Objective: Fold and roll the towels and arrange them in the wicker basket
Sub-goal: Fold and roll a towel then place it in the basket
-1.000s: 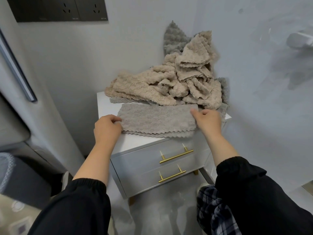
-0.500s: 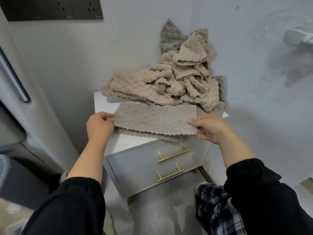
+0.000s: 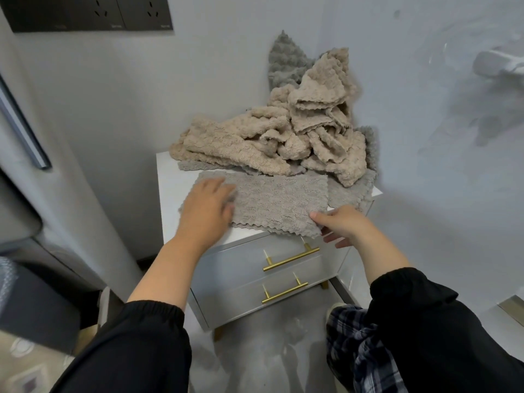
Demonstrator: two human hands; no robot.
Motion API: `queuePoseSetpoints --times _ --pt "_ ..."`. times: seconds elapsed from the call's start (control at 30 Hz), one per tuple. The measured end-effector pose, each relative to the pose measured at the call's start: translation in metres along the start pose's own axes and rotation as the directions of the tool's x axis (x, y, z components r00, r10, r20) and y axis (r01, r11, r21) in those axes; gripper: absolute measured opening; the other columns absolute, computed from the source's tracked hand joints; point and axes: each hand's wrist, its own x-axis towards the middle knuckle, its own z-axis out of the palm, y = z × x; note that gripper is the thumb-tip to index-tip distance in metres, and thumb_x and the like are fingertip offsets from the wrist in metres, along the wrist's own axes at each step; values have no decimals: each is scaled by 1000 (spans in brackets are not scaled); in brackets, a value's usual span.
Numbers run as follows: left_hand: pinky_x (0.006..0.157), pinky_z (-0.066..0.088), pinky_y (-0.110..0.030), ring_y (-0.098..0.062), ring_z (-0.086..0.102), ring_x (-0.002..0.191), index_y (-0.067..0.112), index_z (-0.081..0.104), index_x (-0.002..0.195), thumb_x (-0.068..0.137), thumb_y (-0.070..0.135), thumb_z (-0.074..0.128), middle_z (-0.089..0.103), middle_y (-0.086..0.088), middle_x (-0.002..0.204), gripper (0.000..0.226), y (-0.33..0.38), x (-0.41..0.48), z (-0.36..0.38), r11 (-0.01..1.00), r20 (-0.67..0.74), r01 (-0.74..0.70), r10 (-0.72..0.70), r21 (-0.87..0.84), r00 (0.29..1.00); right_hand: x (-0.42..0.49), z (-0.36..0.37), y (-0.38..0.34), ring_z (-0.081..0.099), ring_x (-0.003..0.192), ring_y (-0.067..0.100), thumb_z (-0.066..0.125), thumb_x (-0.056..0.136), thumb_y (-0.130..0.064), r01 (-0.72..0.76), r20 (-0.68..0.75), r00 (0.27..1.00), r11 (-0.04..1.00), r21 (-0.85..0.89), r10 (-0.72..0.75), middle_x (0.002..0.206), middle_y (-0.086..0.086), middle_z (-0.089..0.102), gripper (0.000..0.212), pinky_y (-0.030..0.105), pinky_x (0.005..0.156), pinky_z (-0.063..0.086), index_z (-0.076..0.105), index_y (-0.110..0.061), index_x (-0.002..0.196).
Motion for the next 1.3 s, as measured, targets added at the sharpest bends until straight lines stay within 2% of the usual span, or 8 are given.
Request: queuePoseSetpoints --times 0.23,0.43,0.53,0.63,0.77,0.93,1.1,1.3 --pt "111 27 -36 -21 31 137 30 47 139 91 53 36 39 3 150 55 21 -6 11 991 311 -136 129 0 942 -5 -1 0 60 78 18 72 83 -31 -79 91 994 954 289 54 101 7 61 33 34 72 52 58 -8 102" --pt "60 45 -23 -14 62 65 16 71 82 93 37 55 70 2 72 29 50 1 -24 953 352 72 38 -294 935 -11 -7 -16 65 82 21 60 90 -4 143 -52 987 703 697 -150 90 10 67 5 36 78 55 59 -8 87" --pt "54 44 -22 -15 58 50 8 67 71 93 30 59 68 -5 61 31 62 -3 -27 759 354 272 -58 -591 933 -21 -15 -22 66 70 16 54 91 4 263 -80 957 718 645 -278 80 5 69 18 31 66 55 62 -12 90" --pt "77 46 -25 -5 59 80 21 66 89 83 33 71 68 7 89 14 57 -1 -20 737 125 235 -203 -634 971 -34 -23 -27 68 65 10 49 90 12 366 -2 889 708 604 -458 74 -1 72 27 22 56 54 63 -11 89" --pt "109 36 -34 -10 42 132 32 34 142 62 45 84 43 8 145 96 53 0 -17 535 383 355 -63 -766 922 -41 -25 -30 65 77 12 49 89 14 491 111 802 754 436 -586 84 -2 71 35 25 72 52 67 -15 88" --pt "90 53 -31 -19 66 107 20 63 110 60 22 84 70 -5 112 54 63 -5 -13 267 460 427 73 -864 885 -48 -22 -38 60 90 -8 59 83 14 621 0 760 726 295 -650 100 -11 66 39 12 78 46 67 -24 91" --pt "65 53 -19 -13 71 78 19 69 88 79 12 75 74 4 81 13 75 -1 -15 308 272 341 -245 -888 931 -49 -19 -42 67 83 13 66 80 10 676 -304 736 647 353 -604 97 -1 71 28 29 75 56 66 -17 88" --pt "65 53 -21 -10 69 70 17 68 86 82 13 73 73 6 73 7 75 -1 -21 360 202 284 -249 -889 947 -44 -15 -41 62 64 5 74 76 4 630 -289 777 698 341 -559 101 0 68 26 20 66 52 66 -21 80"
